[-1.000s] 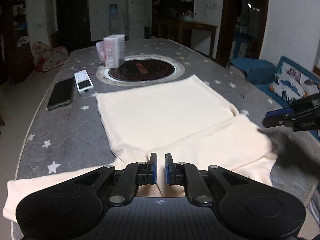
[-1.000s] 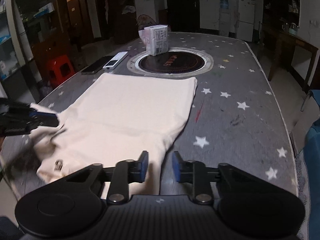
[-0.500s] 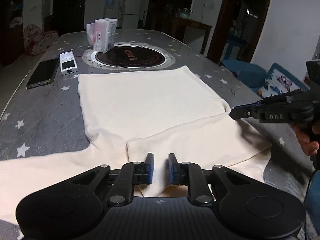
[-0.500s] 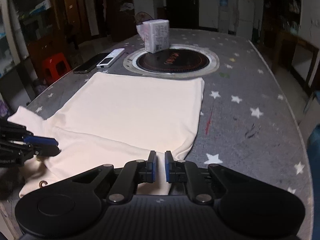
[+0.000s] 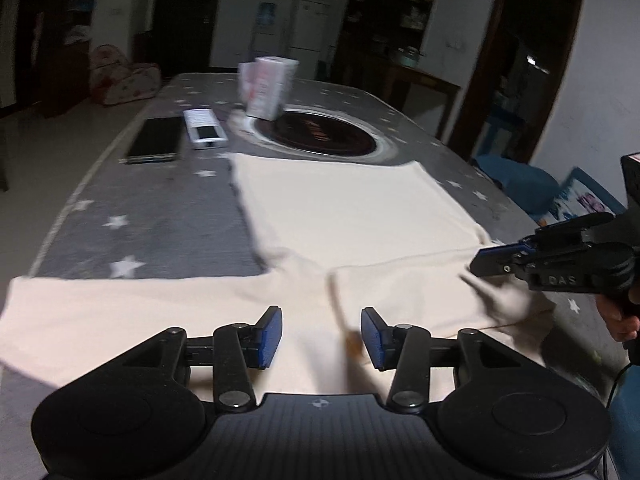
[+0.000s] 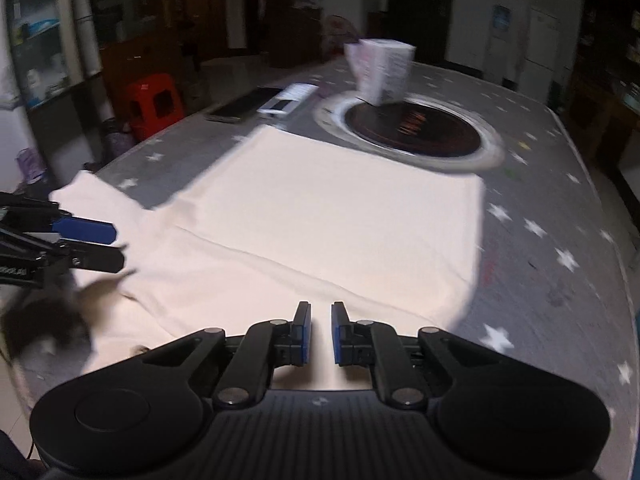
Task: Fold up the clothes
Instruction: 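Fold the held side across the body toward the right gripper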
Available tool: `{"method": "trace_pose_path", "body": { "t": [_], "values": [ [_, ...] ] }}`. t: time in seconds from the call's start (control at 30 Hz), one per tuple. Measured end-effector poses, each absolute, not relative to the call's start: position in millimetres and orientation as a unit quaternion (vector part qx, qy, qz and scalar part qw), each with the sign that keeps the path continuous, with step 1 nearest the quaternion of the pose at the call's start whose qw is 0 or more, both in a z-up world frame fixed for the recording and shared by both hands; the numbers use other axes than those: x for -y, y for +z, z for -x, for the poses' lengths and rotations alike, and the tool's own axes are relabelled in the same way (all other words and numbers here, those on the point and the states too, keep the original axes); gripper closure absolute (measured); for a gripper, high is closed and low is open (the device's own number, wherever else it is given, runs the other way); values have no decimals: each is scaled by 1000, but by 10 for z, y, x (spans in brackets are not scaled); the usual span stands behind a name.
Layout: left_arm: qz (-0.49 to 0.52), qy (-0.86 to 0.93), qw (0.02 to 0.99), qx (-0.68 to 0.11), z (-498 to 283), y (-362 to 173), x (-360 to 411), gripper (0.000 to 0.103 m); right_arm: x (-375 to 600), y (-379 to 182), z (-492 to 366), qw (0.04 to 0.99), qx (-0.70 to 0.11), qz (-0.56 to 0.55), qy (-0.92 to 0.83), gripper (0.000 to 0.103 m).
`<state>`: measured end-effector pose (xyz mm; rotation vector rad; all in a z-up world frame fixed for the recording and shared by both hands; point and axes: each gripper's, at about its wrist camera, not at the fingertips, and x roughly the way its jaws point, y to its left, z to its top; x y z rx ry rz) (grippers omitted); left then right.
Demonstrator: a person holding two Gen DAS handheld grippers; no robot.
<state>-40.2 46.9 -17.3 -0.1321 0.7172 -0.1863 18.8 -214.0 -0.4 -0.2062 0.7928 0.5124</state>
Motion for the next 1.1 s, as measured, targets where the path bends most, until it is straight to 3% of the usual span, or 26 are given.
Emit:
{"method": "trace_pose_path", "body": {
  "t": [0.5, 0.63, 0.87, 0.93, 1.0, 1.1],
  "values": [
    [95, 36, 940, -326, 685, -98, -1253, 46, 1296, -54, 217, 853, -353, 174, 341, 93],
    [105, 43, 939, -325, 717, -115, -1351, 45, 1212, 43, 339, 843, -334, 216, 362, 83],
    [117, 51, 938, -324, 761, -132, -1406, 40, 919, -109, 486, 818, -285, 331, 375, 82],
    [118, 57, 937, -322, 772, -130, -1429, 38, 863, -157, 497, 810, -282, 347, 380, 84],
    [119, 63, 937, -322, 780, -125, -1458, 38, 848, -154, 497, 814, -279, 343, 377, 96],
    [125, 78, 937, -318, 771, -120, -1521, 38, 880, -108, 424, 829, -294, 298, 371, 97]
  ]
}}
